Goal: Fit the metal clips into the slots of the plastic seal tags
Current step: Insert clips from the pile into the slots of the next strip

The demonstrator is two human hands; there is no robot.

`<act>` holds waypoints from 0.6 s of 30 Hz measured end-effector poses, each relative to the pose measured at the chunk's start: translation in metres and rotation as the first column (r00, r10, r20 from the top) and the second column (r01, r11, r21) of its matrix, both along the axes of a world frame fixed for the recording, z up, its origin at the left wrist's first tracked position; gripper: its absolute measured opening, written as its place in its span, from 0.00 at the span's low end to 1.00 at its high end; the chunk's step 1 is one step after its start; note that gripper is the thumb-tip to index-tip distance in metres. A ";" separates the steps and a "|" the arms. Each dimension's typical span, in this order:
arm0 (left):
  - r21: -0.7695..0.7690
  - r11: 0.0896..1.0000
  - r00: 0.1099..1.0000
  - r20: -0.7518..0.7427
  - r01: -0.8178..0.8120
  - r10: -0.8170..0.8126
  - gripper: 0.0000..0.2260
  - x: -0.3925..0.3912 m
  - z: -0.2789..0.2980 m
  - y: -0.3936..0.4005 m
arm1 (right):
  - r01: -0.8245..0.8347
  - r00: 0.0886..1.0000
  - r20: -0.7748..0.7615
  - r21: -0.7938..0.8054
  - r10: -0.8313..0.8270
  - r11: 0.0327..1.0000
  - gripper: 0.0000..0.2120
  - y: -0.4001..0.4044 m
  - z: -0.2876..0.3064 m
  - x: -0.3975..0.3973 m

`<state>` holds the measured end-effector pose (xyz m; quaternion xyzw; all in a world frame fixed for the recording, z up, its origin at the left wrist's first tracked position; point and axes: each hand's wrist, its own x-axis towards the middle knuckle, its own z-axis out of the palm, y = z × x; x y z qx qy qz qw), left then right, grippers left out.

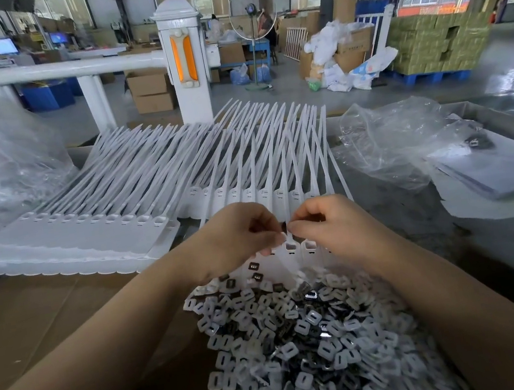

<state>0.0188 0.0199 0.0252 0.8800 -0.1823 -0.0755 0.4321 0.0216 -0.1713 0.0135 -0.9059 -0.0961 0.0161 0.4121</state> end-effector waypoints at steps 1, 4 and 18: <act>-0.022 1.000 1.000 -0.020 -0.013 0.013 0.02 0.000 0.000 0.000 | -0.022 1.000 0.004 0.016 0.022 1.000 0.04 0.000 0.001 0.000; -0.010 0.999 0.999 -0.027 -0.037 0.036 0.02 0.001 0.000 0.001 | -0.078 0.996 0.036 0.032 0.077 0.996 0.04 0.001 0.003 0.000; -0.053 0.995 0.993 0.087 -0.081 0.086 0.05 -0.004 0.000 -0.005 | -0.077 0.996 0.043 -0.001 0.077 0.997 0.03 0.000 0.001 -0.001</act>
